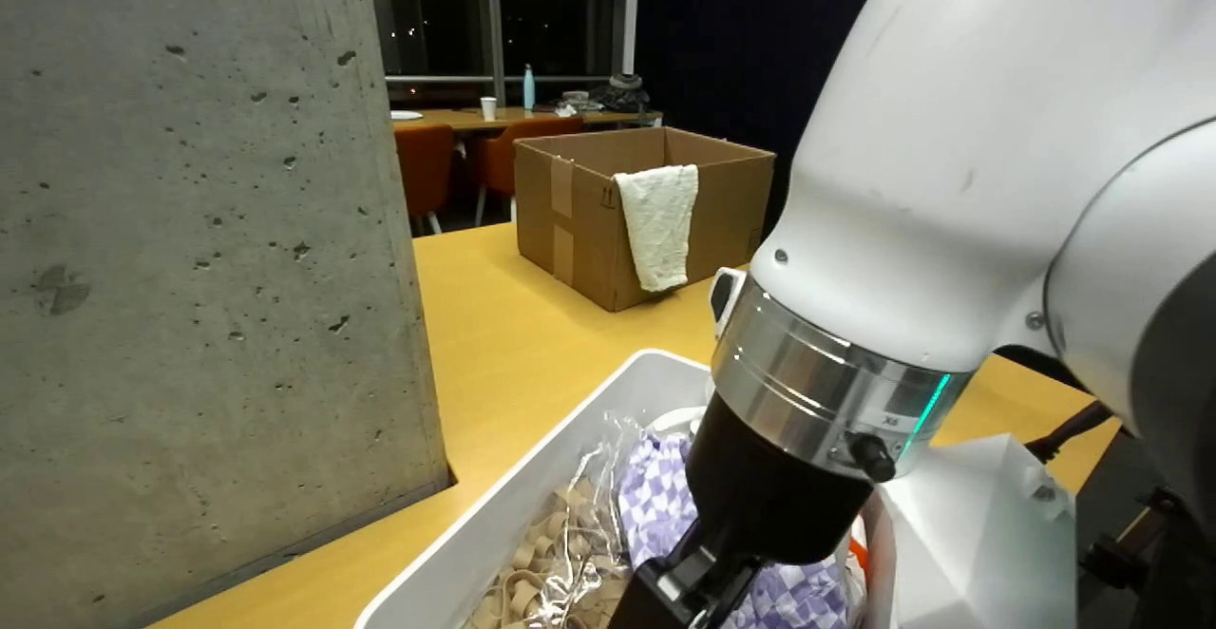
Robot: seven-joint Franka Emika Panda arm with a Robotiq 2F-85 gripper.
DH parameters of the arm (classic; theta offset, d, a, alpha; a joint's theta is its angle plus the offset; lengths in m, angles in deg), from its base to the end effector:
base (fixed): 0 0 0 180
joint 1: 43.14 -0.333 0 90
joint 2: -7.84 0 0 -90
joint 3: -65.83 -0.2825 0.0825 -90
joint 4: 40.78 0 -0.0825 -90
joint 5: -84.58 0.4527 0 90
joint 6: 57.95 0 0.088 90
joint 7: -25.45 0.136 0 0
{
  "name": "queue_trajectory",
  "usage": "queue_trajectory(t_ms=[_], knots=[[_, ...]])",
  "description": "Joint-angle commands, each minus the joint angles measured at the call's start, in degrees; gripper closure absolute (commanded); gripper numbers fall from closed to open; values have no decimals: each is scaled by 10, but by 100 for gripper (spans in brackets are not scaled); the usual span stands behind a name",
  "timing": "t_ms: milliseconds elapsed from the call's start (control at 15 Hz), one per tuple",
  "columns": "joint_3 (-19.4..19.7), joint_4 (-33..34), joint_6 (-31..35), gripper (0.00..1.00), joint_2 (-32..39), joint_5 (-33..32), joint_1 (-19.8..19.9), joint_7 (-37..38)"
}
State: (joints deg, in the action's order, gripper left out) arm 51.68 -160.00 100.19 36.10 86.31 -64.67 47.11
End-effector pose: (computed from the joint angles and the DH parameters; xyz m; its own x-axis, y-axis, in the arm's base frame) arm 0.5105 0.3770 0.0976 0.9780 0.1627 0.1303 0.1861 -0.9632 -0.1939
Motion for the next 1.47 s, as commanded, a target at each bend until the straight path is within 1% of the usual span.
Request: queue_trajectory(t_ms=[0, 267, 533, 667, 733, 1000, 1267, 1400], knots=[[-2, 21, 21, 0, 16, 51, -11, 15], [7, 15, 4, 0, 1, 86, -20, 56], [8, 43, -43, 0, 6, 110, -10, 76], [4, 65, -77, 0, 15, 126, 1, 71], [2, 79, -107, 0, 20, 135, 7, 71], [10, 115, -188, 0, 34, 154, 8, 99], [5, 157, -232, 0, 68, 177, 19, 92], [5, 172, -242, 0, 86, 190, 22, 91]])
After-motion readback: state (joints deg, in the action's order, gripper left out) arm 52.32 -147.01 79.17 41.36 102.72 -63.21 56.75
